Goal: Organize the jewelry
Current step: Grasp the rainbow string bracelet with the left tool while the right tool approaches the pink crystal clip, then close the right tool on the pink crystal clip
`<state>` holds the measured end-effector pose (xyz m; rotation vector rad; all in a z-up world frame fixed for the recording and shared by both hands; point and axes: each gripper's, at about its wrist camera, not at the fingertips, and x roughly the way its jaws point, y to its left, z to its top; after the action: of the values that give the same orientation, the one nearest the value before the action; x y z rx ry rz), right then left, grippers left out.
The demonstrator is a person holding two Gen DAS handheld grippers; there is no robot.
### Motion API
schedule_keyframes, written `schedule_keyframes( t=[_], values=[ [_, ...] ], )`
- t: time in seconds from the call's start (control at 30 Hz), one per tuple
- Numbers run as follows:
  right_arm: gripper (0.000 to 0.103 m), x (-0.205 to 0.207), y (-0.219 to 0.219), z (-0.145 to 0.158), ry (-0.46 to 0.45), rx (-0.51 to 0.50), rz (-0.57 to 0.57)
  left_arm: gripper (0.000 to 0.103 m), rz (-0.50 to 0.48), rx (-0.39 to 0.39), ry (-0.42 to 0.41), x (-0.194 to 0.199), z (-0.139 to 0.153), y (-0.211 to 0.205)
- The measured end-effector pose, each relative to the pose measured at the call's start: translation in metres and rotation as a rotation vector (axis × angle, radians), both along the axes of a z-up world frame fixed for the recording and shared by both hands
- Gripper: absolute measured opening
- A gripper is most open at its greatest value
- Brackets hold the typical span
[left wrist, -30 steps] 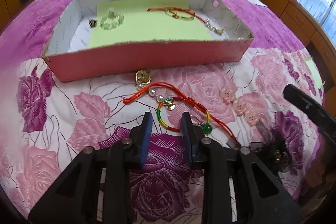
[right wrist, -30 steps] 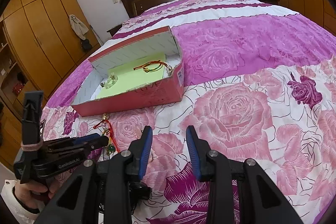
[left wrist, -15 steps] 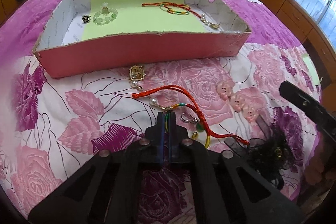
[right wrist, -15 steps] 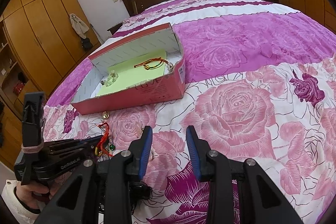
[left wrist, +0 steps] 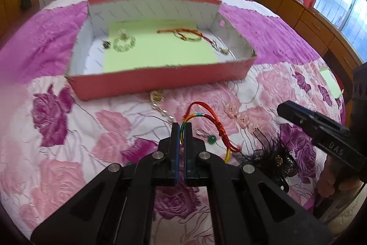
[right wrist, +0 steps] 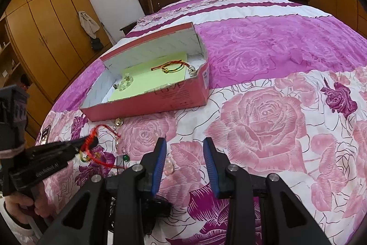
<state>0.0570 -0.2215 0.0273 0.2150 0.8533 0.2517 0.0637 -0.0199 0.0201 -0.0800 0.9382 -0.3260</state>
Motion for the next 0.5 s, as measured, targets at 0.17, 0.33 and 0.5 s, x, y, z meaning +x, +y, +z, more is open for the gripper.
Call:
schedule_keyframes(
  t=[0.17,0.33,0.5],
  values=[
    [0.036,0.005,0.014,-0.002,0.010,-0.026,0.052,0.000,0.041,0.013,-0.032,-0.001,0.006,0.014],
    [0.036,0.015,0.032,-0.008,0.043,-0.060,0.115,0.000,0.074,0.021,-0.042,-0.002,0.007,0.025],
    [0.036,0.026,0.045,-0.021,0.104,-0.111,0.150,0.000,0.098,0.023,-0.050,-0.004,0.007,0.035]
  ],
)
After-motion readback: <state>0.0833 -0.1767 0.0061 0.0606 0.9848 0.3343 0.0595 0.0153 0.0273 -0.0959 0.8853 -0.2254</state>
